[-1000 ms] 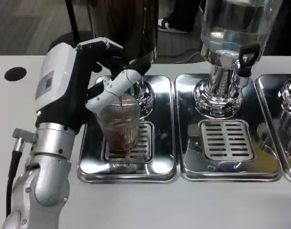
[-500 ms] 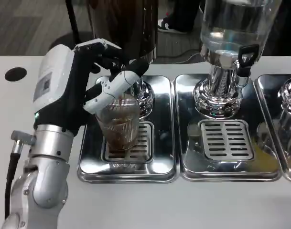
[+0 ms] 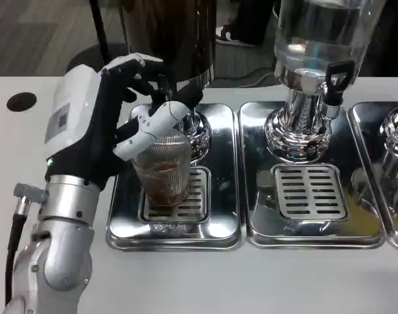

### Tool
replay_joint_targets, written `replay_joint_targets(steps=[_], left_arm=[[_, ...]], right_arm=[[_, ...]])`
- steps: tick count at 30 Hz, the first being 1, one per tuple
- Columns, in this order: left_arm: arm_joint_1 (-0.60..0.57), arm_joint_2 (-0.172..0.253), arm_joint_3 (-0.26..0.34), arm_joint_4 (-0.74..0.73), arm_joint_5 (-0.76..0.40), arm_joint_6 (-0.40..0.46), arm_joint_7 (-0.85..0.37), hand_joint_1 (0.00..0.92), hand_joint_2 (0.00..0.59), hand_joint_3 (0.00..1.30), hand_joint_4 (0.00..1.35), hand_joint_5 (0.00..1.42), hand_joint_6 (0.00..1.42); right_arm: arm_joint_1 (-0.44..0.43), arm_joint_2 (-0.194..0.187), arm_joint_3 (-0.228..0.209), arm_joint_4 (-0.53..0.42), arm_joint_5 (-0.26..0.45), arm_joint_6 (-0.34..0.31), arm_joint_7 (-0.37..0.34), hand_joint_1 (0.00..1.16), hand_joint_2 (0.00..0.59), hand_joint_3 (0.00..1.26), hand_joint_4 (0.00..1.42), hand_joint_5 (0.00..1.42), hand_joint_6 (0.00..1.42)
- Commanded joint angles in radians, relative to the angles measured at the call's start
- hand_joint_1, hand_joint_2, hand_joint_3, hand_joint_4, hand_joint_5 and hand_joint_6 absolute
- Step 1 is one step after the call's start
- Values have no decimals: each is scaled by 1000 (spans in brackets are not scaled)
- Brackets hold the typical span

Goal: Grasp the cup under the faucet to collect the drink, then remove the cup.

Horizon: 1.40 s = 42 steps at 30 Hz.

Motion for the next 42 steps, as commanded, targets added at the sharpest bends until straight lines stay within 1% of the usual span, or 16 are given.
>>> replay_joint_targets(steps=[1, 5, 8, 11, 16, 21, 24, 25, 27, 28, 29, 32, 35, 37, 42], left_arm=[[21, -1, 6, -16, -3, -19, 11, 0, 59, 412, 283, 482, 542], [25, 0, 9, -20, 0, -21, 12, 0, 59, 369, 277, 469, 541], [28, 1, 12, -24, 0, -22, 11, 0, 59, 354, 255, 389, 510], [31, 3, 16, -27, -1, -22, 10, 0, 59, 354, 223, 314, 442], [44, 10, 28, -33, -2, -25, 11, 0, 59, 354, 198, 237, 308], [67, 13, 42, -47, 0, -34, 9, 0, 61, 354, 127, 171, 178], [85, 17, 51, -61, 5, -39, 7, 0, 61, 323, 106, 155, 147], [94, 22, 54, -70, 7, -40, 3, 0, 52, 313, 97, 147, 136], [120, 43, 61, -106, 20, -39, -14, 0, 41, 243, 46, 103, 60], [137, 58, 67, -129, 29, -38, -25, 0, 33, 204, 24, 78, 12], [165, 81, 80, -160, 37, -41, -41, 0, 31, 179, 10, 62, 2], [233, 132, 117, -222, 41, -52, -72, 0, 26, 133, 0, 22, 0], [295, 167, 156, -253, 33, -75, -92, 0, 21, 97, 0, 0, 0], [352, 196, 191, -261, 27, -107, -98, 0, 20, 89, 0, 0, 0], [464, 244, 261, -239, 29, -198, -88, 0, 17, 48, 0, 0, 0]], right_arm=[[5, 1, 0, -6, 12, -12, 5, 644, 527, 330, 280, 220, 83], [5, 2, 1, -5, 11, -13, 4, 642, 530, 330, 280, 220, 83], [3, 2, 2, -5, 10, -12, 4, 640, 531, 330, 280, 220, 83], [2, 1, 3, -4, 10, -10, 4, 639, 532, 330, 280, 220, 83], [-4, 0, 6, -3, 9, -5, 5, 638, 533, 330, 280, 220, 83], [-6, -1, 8, -1, 8, -4, 6, 639, 528, 330, 280, 220, 83], [-10, -1, 9, -1, 8, 0, 6, 641, 526, 330, 280, 220, 83], [-10, -1, 9, 0, 9, 0, 6, 642, 523, 330, 280, 220, 92], [-14, 1, 12, 8, 14, 1, 7, 645, 519, 330, 280, 220, 95], [-17, 1, 14, 13, 16, 1, 7, 656, 504, 330, 280, 220, 97], [-19, 2, 15, 16, 18, 1, 7, 659, 500, 330, 280, 220, 98], [-26, 3, 20, 24, 15, 2, 6, 668, 499, 330, 280, 220, 114], [-34, 2, 26, 32, 12, 3, 6, 672, 497, 326, 280, 220, 115], [-39, 3, 30, 36, 12, 5, 6, 674, 496, 325, 280, 220, 116], [-50, 5, 40, 44, 7, 14, 6, 676, 493, 321, 280, 220, 117]])
